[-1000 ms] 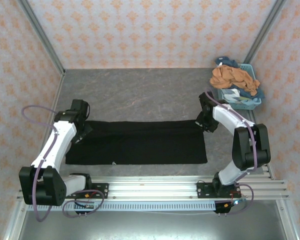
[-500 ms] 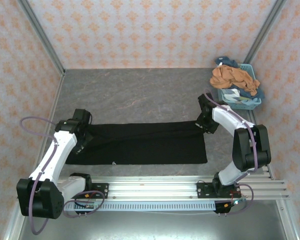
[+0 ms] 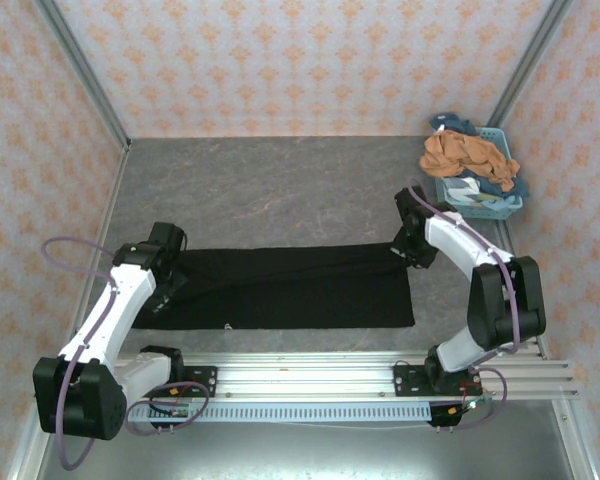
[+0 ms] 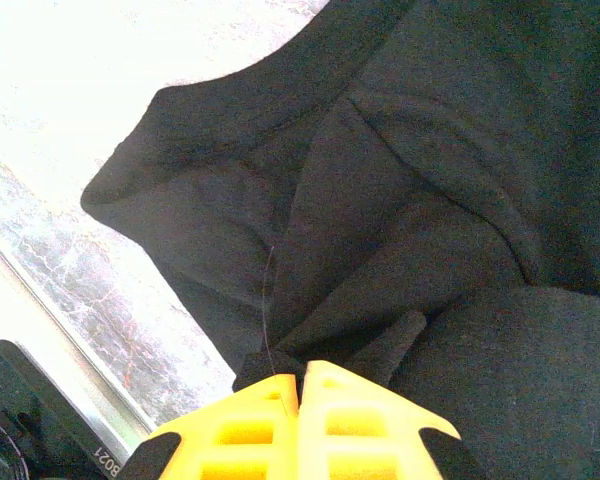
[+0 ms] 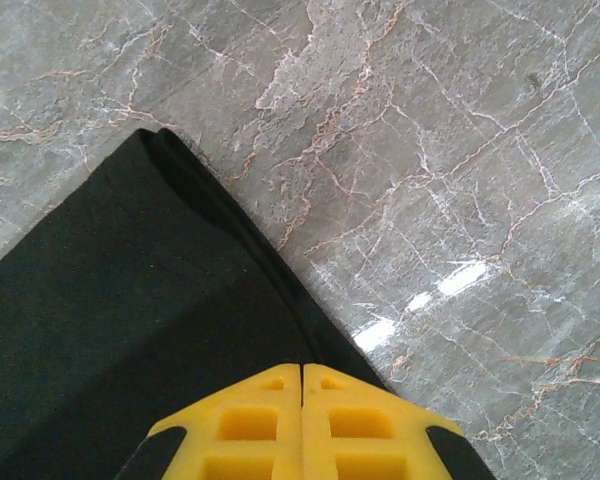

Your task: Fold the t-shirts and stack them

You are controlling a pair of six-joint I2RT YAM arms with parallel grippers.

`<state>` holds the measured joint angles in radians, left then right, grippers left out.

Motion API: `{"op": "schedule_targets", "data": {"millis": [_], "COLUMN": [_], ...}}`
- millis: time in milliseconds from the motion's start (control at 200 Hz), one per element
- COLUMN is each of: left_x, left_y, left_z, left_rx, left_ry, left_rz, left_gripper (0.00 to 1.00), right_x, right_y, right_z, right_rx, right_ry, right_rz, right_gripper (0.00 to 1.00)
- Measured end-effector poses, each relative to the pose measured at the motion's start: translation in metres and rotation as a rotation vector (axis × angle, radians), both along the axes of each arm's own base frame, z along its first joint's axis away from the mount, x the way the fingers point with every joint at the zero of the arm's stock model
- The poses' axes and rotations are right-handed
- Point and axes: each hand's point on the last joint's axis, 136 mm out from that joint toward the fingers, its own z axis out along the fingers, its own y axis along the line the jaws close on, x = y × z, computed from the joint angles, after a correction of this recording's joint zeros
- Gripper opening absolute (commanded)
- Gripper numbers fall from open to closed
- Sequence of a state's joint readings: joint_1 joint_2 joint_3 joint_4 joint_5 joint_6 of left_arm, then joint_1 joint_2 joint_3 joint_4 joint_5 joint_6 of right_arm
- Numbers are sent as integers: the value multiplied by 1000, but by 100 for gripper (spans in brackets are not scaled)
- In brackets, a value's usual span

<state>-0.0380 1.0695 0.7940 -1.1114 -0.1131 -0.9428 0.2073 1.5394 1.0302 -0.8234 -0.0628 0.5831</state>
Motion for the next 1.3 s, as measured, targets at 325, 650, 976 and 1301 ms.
{"op": "schedule_targets", "data": {"millis": [325, 650, 976, 1301], "left_x": [0, -8, -12, 44], "left_y": [-1, 2, 7, 19], "left_z": [-4, -8, -4, 33], "left_rx": [4, 25, 48, 61], "left_ry": [21, 39, 29, -100], "left_rz": [3, 40, 58, 52], "left_gripper": [0, 6, 47, 63], "right_x": [-10, -15, -35, -19], "right_y": [0, 0, -3, 3], "right_z": [-9, -11, -6, 7], "right_rx": [-6, -2, 2, 35], "right_ry": [30, 39, 53, -8], "right_rz": [-2, -4, 2, -13], "right_gripper": [0, 13, 29, 23]}}
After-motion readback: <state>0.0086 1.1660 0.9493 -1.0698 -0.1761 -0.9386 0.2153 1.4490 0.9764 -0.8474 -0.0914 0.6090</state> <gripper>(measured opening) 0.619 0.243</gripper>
